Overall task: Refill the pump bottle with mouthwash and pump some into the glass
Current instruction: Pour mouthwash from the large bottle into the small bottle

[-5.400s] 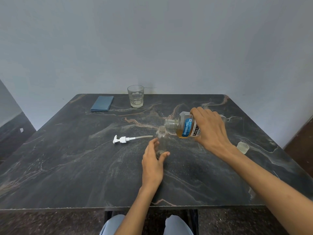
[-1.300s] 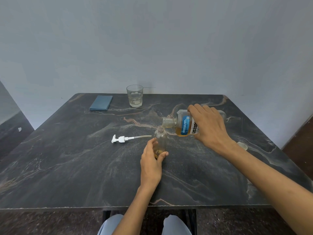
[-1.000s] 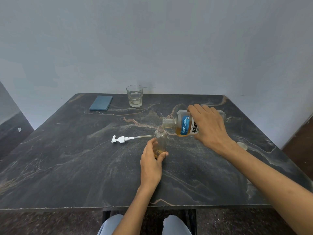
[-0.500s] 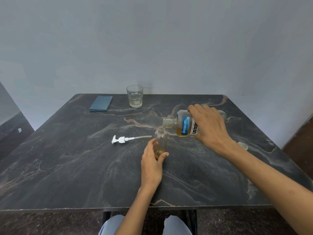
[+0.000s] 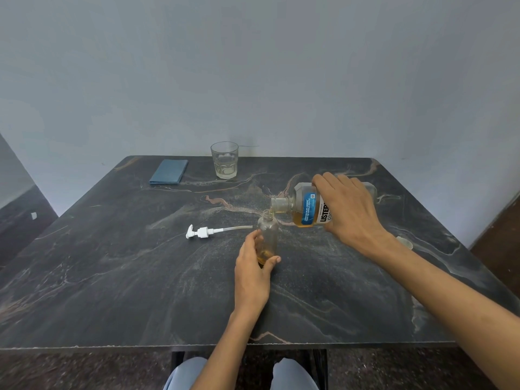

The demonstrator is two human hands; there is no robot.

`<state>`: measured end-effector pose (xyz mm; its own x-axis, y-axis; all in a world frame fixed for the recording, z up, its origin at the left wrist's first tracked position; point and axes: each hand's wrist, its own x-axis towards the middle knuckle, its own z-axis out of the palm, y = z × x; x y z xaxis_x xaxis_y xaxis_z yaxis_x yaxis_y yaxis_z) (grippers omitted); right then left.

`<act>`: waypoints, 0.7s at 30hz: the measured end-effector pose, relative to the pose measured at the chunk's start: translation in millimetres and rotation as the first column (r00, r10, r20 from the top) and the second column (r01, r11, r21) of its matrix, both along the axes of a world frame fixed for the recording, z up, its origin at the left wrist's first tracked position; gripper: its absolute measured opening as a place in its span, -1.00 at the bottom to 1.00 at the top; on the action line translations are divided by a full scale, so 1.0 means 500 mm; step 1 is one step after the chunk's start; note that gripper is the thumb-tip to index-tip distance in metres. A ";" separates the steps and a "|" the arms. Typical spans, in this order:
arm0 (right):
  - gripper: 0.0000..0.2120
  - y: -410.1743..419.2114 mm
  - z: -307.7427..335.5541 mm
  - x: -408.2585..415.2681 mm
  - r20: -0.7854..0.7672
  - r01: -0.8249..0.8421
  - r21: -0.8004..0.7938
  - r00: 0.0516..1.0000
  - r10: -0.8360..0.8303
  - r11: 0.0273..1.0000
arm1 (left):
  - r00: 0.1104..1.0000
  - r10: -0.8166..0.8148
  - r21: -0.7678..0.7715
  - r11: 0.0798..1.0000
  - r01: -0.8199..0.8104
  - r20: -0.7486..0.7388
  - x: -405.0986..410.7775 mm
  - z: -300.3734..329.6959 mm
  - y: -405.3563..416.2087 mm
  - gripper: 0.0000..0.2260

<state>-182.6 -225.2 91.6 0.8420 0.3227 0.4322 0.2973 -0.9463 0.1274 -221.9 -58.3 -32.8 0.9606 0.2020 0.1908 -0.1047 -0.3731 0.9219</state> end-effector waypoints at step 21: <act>-0.45 -0.002 0.000 0.001 0.006 -0.010 -0.007 1.000 0.010 1.000 | 1.000 -0.003 -0.003 1.000 0.003 -0.002 -0.003 0.003 0.001 -0.38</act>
<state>-182.4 -226.1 91.3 0.8362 0.3340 0.4349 0.3060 -0.9424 0.1355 -223.2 -58.1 -31.5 0.9617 0.1996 0.1879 -0.1036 -0.3697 0.9233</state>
